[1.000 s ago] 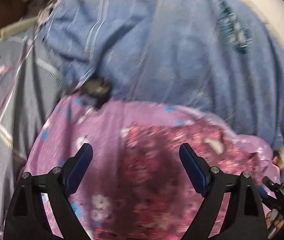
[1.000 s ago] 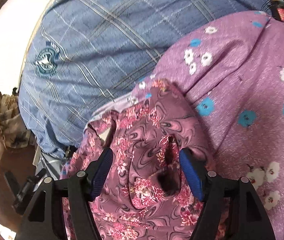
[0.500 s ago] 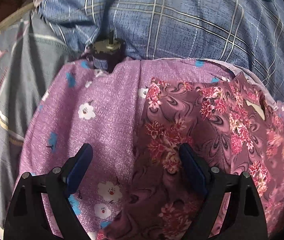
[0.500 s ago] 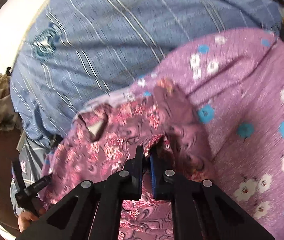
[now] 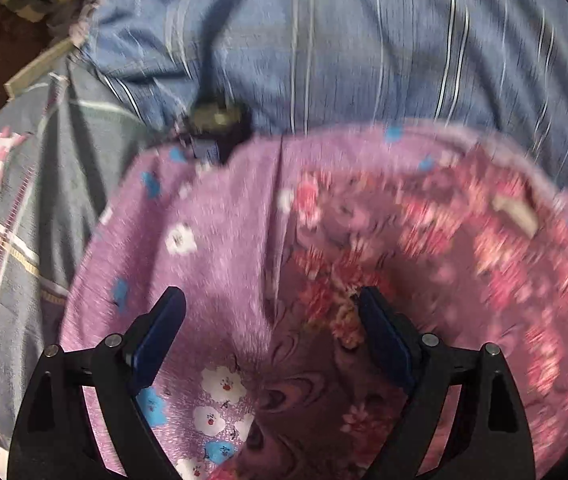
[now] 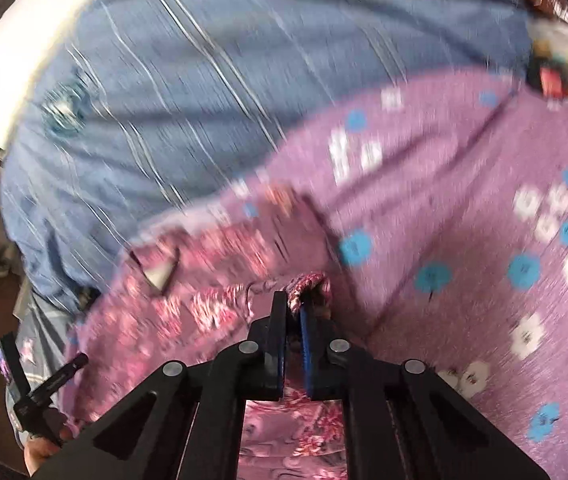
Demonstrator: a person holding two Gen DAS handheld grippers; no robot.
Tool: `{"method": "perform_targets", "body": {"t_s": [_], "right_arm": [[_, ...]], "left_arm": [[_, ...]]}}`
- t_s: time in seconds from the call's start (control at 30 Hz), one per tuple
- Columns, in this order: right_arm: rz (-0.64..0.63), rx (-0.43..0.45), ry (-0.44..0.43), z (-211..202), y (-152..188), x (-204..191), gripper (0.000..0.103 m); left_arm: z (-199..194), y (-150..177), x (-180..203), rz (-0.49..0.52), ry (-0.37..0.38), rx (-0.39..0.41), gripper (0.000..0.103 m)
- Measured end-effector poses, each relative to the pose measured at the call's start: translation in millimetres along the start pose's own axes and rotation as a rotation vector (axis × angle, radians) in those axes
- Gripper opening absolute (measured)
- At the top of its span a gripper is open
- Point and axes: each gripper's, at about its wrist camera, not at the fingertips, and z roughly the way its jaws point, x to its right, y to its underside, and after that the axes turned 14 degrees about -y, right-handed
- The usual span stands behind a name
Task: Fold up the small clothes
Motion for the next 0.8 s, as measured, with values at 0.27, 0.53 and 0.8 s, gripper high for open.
{"method": "perform_targets", "body": {"t_s": [0.27,0.53,0.8], "right_arm": [[0.005,0.078,-0.142,-33,-7,-3,0.077],[-0.007,-0.146,-0.105,-3,5,1,0.053],[-0.181,-0.241,-0.037,-5,24,-20,0.008]], "left_arm": [[-11,3,-6,-0.021,0.005,0.047,0.089],[-23,6,-2,0.022,0.009,0.111,0.089],[-13,8,6,0.057,-0.018,0.074,0.089]]}}
